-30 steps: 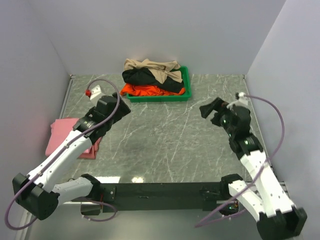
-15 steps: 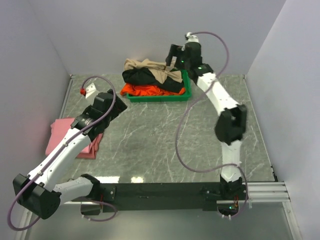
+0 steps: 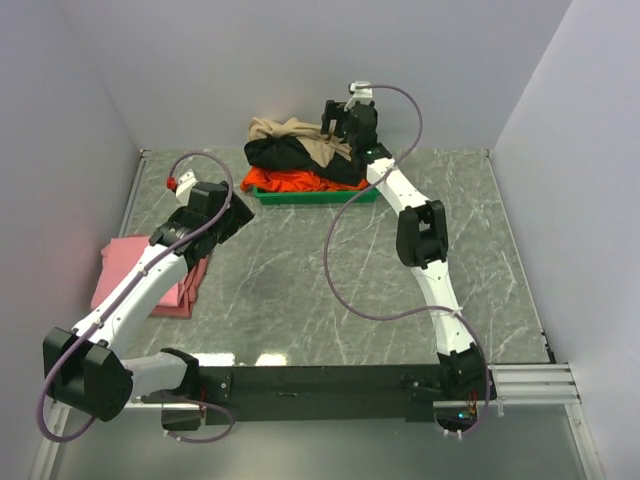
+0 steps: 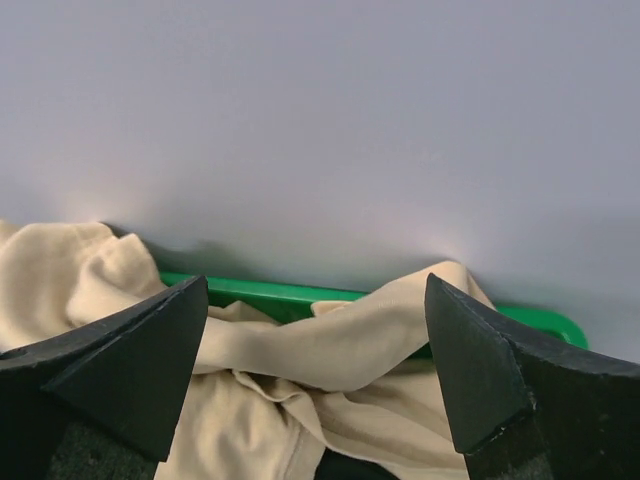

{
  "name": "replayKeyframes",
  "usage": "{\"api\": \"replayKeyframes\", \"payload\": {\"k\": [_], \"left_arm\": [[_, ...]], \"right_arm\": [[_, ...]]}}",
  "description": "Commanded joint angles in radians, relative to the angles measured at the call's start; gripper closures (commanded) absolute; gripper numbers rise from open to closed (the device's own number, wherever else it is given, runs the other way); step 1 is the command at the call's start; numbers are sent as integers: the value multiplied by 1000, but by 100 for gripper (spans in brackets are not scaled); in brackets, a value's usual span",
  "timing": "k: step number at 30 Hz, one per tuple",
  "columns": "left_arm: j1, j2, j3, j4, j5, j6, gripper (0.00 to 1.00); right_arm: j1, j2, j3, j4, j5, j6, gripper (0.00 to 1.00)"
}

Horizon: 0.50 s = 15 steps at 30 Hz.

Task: Fold and stack the t-shirts
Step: Grab the tshirt from the pile

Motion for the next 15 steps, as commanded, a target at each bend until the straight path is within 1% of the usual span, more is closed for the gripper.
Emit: {"api": "replayKeyframes", "payload": {"k": [1,3,5,6,8,13,15], "left_arm": [[6,4,4,34,28,19,1],[6,8,3,28,23,18,1],[12,10,-3,34,32,21,1],[12,15,-5,35,37,21,1],[14,21,-2,37,40,21,1],[20,39,9,20,51,16,1],[22,36,9,19,54,16,1]], "right_arm": [[-4,13,1,191,22,25,6],[-7,42,21,190,29,58,7],[-13,61,41,175,3,100,9],[-13,69,45,175,-6,108,13],[-13,61,38,178,-42,125,16],[-12,56,32,130,-64,176,14],[-10,44,13,106,-51,205,14]]}}
